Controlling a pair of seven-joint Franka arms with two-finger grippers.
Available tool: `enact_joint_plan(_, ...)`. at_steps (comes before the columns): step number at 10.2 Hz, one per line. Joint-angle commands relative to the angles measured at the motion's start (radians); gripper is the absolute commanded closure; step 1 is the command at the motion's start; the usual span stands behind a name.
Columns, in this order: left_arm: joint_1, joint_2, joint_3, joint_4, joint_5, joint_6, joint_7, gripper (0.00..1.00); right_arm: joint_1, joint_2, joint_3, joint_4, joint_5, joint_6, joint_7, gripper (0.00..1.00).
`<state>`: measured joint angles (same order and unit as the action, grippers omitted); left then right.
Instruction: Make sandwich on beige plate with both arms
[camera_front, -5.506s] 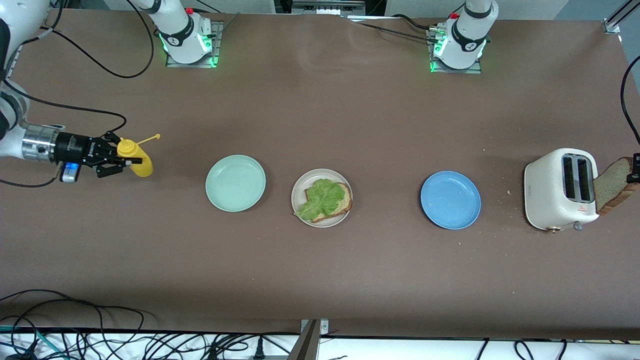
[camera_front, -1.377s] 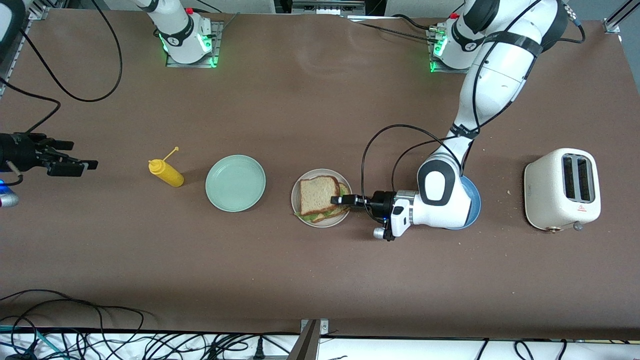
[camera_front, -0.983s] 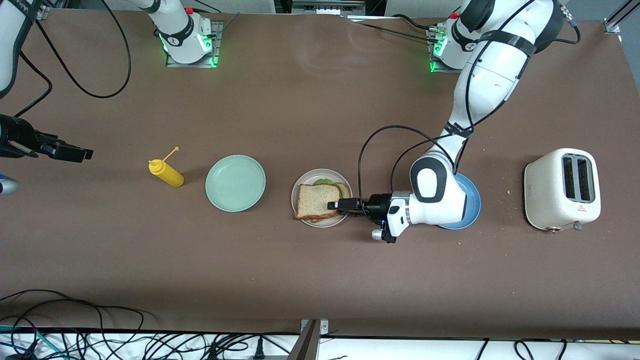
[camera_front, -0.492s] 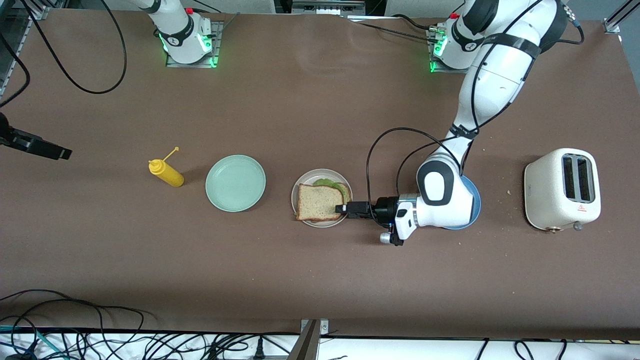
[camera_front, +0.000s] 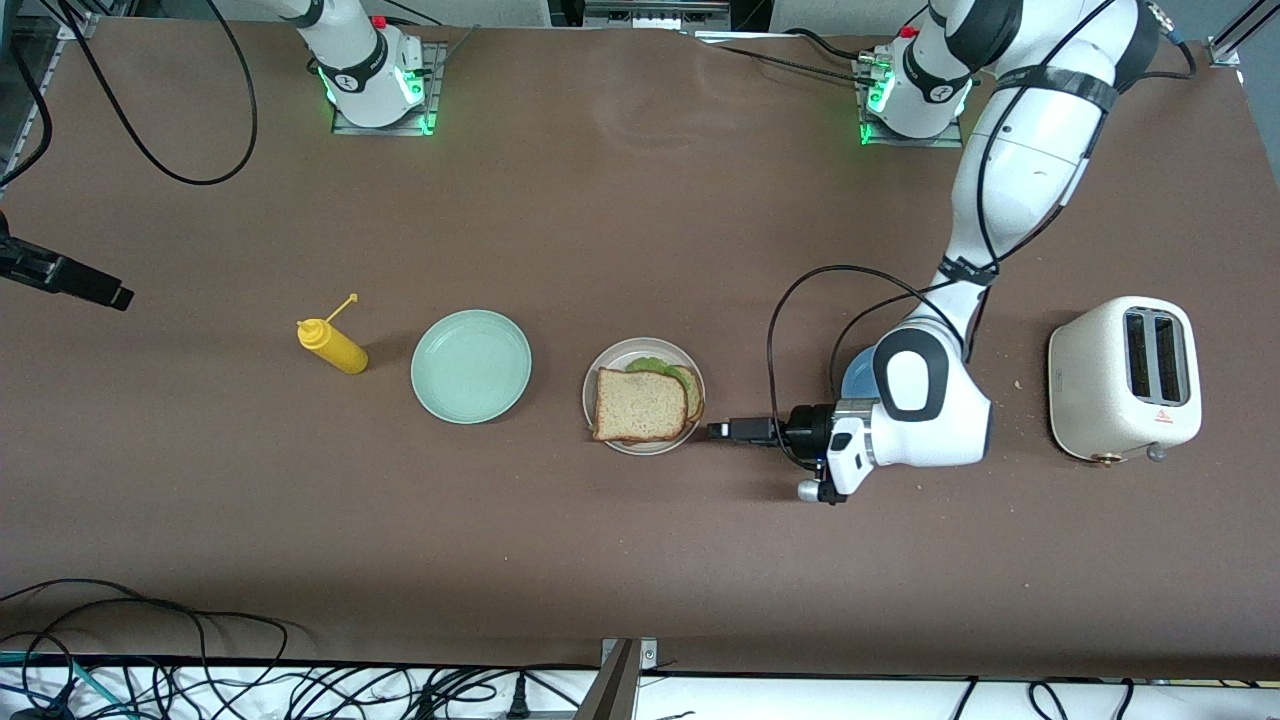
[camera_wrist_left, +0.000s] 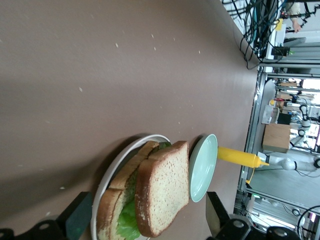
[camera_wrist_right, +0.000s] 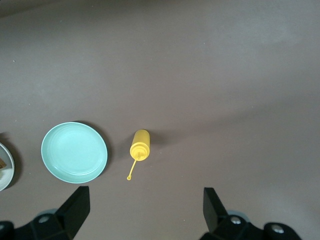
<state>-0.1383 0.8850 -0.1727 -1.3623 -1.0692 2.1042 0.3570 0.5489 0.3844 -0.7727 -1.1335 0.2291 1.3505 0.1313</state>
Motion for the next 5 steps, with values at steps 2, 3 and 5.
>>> enact_joint_plan(2,0.104,-0.069,0.001,-0.015,0.189,-0.084,-0.099,0.0,0.02,-0.018,0.006,0.003,-0.025,0.001,-0.002,0.0)
enact_joint_plan(3,0.141,-0.084,0.001,-0.014,0.281,-0.092,-0.137,0.0,0.043,-0.019,0.003,0.003,-0.034,-0.002,-0.006,0.0)
enact_joint_plan(5,0.187,-0.13,0.01,0.0,0.473,-0.092,-0.217,0.0,0.051,-0.036,0.007,-0.003,-0.042,0.005,-0.004,0.0)
